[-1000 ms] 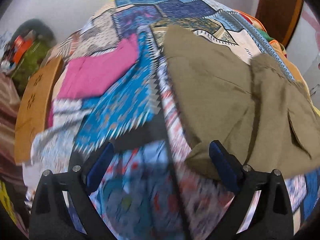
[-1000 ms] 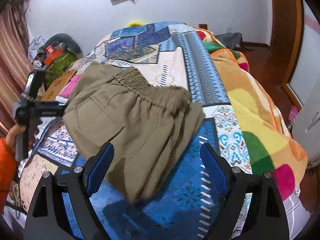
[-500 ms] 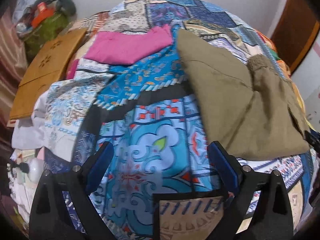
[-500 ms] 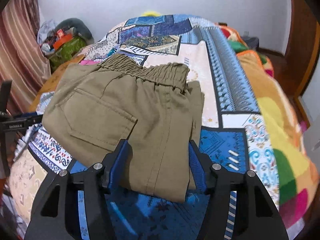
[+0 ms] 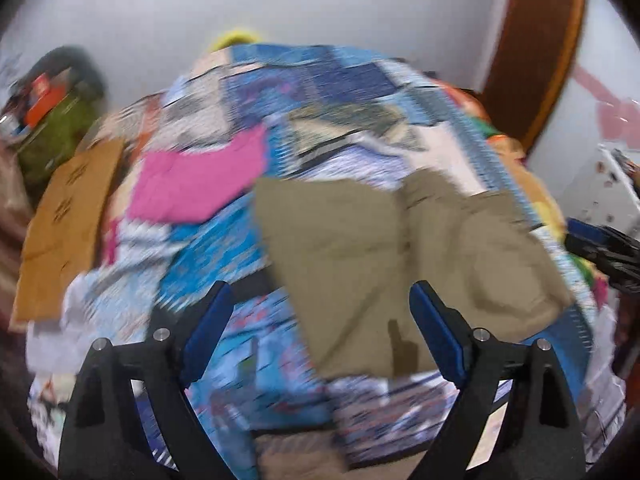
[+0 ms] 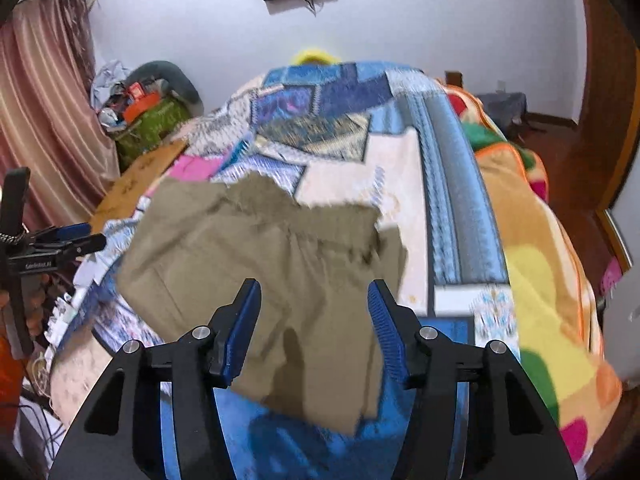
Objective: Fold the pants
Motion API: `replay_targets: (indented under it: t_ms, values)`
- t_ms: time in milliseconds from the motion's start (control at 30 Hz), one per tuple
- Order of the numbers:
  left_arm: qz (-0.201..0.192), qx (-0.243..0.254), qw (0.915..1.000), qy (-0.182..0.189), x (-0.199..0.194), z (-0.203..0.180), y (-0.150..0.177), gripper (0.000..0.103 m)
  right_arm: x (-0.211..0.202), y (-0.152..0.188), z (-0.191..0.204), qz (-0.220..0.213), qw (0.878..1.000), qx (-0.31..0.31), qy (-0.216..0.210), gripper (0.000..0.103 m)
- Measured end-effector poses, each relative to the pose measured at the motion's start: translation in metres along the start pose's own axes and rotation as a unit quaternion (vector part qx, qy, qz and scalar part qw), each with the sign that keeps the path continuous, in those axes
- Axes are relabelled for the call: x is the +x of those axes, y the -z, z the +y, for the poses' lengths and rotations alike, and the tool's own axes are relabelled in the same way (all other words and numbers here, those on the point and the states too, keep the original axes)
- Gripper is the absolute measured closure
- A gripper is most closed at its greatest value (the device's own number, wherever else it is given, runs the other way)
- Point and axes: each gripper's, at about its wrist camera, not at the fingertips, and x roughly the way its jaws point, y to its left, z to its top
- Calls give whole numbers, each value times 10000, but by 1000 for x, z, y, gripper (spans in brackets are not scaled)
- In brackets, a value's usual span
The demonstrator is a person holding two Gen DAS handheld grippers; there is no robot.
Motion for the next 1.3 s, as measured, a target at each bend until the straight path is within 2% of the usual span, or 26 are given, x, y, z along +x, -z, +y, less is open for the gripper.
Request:
replay_targets:
  t_ms: [133, 200, 300, 433, 500, 600, 800, 933, 1033, 1067, 1167, 1300]
  values:
    - [2, 273, 9994, 189, 22, -36, -21, 13, 16, -14, 9, -8, 9998, -168, -86, 51]
    - [24, 383, 9984, 413, 32, -47, -27, 13, 25, -16, 15, 12, 9995, -275, -171, 51]
    - [44, 603, 9961, 636, 45, -65, -31, 18, 38, -13, 21, 179, 9984, -460, -291, 51]
    - [312, 932, 9942, 444, 69, -82, -25, 20, 60, -1, 21, 676, 9952, -603, -379, 51]
    - [526, 1045, 9928, 269, 84, -84, -16, 20, 64, 8, 18, 767, 9946, -538, -455, 50]
    - [571, 957, 9930, 395, 86, -75, -6, 19, 58, 15, 15, 794, 9945, -497, -477, 50]
    - [559, 742, 9949, 387, 61, -56, 12, 20, 37, 29, 9, 758, 9953, -364, -474, 50]
    - [489, 474, 9977, 65, 39, -34, 15, 20, 23, 31, 8, 768, 9960, -347, -293, 48]
    - [398, 196, 9990, -46, 30, -12, 12, 19, 15, 27, 2, 595, 9976, -359, -12, 47]
    - [396, 110, 9991, -101, 30, -4, 12, 19, 15, 25, -1, 560, 9978, -341, 50, 43]
    - [474, -100, 9986, -216, 36, 15, 11, 19, 21, 20, -14, 505, 9982, -196, 247, 42]
    - [773, -450, 9960, 52, 57, 34, 14, 19, 35, 19, -32, 513, 9981, 63, 335, 42]
